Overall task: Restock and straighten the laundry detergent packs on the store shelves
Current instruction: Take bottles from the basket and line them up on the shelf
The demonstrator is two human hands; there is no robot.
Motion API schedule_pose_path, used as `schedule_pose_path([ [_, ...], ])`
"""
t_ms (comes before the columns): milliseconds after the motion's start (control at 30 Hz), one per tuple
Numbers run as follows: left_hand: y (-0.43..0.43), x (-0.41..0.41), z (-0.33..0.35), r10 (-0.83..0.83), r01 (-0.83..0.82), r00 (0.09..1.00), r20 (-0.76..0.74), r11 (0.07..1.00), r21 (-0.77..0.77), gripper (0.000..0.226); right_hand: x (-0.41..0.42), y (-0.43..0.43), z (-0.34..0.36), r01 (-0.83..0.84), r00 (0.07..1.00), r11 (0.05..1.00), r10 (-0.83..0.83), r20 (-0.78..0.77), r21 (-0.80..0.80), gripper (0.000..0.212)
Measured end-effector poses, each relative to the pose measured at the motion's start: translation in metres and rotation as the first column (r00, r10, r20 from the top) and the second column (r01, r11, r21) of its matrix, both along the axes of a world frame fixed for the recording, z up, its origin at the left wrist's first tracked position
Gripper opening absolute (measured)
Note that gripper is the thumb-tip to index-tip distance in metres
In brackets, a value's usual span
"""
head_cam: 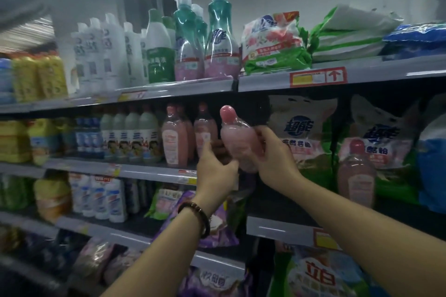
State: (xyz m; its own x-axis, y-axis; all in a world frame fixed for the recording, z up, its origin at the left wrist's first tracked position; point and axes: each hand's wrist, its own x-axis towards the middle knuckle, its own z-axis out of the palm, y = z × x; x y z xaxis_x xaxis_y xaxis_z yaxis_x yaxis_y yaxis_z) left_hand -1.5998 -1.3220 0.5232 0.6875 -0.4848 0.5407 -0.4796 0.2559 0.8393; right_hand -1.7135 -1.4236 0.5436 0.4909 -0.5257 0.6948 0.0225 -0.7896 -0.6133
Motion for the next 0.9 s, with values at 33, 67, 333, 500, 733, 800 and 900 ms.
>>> schedule_pose_path([
  [33, 0.002, 0.003, -0.001, 0.008, -0.008, 1.0, 0.015, 1.0, -0.007, 0.042, 0.008, 0.001, -0.001, -0.011, 1.0, 1.0, 0.011, 0.013, 0.0, 0.039],
  [67, 0.003, 0.007, -0.003, 0.01, -0.01, 0.999, 0.035, 1.0, -0.014, 0.044, 0.017, 0.001, -0.002, -0.027, 0.999, 1.0, 0.027, 0.024, 0.009, 0.038],
  [333, 0.008, 0.058, -0.018, 0.1, -0.101, 0.984, 0.149, 0.995, 0.0, 0.066, 0.1, -0.002, -0.006, -0.006, 1.0, 0.998, 0.006, -0.005, 0.059, 0.046],
  [500, 0.004, 0.081, -0.026, 0.107, -0.114, 0.985, 0.132, 0.992, 0.047, 0.064, 0.129, -0.006, -0.001, 0.019, 0.996, 0.999, -0.017, -0.084, 0.027, 0.045],
  [733, -0.007, 0.091, -0.022, 0.097, -0.167, 0.947, 0.306, 0.964, 0.209, 0.081, 0.153, -0.014, 0.01, 0.011, 0.995, 0.991, 0.003, -0.098, 0.136, 0.05],
  [800, -0.007, 0.092, -0.024, 0.09, -0.166, 0.952, 0.293, 0.955, 0.248, 0.088, 0.158, -0.012, 0.011, 0.004, 0.995, 0.987, 0.013, -0.1, 0.162, 0.05],
  [900, -0.005, 0.093, -0.024, 0.091, -0.175, 0.951, 0.297, 0.947, 0.271, 0.088, 0.159, -0.009, 0.01, 0.009, 0.989, 0.983, 0.018, -0.145, 0.184, 0.054],
])
